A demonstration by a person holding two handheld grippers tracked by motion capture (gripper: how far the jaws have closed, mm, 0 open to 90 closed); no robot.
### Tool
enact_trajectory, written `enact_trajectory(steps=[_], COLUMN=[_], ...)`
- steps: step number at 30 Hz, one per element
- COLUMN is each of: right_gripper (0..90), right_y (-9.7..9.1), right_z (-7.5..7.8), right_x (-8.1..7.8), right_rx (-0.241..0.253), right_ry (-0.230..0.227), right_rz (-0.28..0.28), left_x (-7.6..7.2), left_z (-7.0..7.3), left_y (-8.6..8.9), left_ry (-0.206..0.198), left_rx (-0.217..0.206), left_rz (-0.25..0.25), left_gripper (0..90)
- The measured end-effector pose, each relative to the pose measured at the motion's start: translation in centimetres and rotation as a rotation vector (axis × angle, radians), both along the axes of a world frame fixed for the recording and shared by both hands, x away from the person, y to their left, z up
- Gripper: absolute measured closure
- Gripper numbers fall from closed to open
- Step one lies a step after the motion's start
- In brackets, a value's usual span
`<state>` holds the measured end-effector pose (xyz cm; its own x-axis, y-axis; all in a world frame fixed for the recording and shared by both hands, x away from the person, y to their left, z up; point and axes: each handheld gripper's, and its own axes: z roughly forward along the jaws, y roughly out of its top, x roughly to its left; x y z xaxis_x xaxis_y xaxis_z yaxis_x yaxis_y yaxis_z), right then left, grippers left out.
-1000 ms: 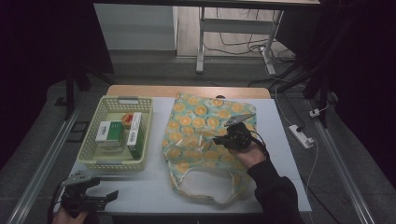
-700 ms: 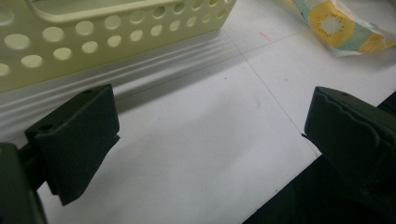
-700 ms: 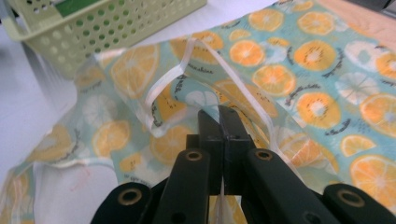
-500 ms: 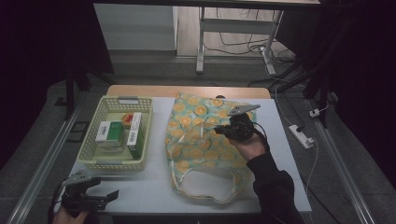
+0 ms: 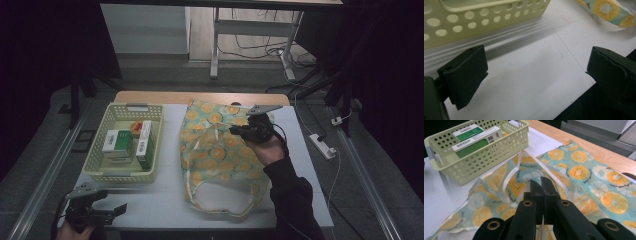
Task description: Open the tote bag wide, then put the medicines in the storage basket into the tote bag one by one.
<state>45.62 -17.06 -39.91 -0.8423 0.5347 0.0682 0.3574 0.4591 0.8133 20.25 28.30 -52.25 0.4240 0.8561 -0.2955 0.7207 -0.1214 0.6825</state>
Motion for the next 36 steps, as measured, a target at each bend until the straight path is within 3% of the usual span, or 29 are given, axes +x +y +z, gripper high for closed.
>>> enact_trajectory(steps=[18,25,28,36], right_gripper=[89.6,89.6,89.6,89.6], right_y=[0.00,-0.03,-0.12,-0.20], right_z=[0.24,0.10,-0.01,-0.17], right_x=[-0.03,-0.20,-0.15,-0.08], right_rx=[-0.018,-0.030,-0.022,-0.009], right_ry=[-0.038,-0.049,-0.044,-0.034], right_rz=[0.006,0.016,0.014,0.010], left_x=[-0.06,-0.21,-0.23,-0.13], left_z=[0.08,0.20,0.30,0.64], left_y=[-0.09,-0.03,0.20,0.38], left_ry=[-0.001,-0.023,-0.022,-0.052], left_rx=[0.016,0.036,0.023,0.018], left_rz=[0.031,0.040,0.048,0.017], left_gripper=[0.1,0.0,0.0,0.0])
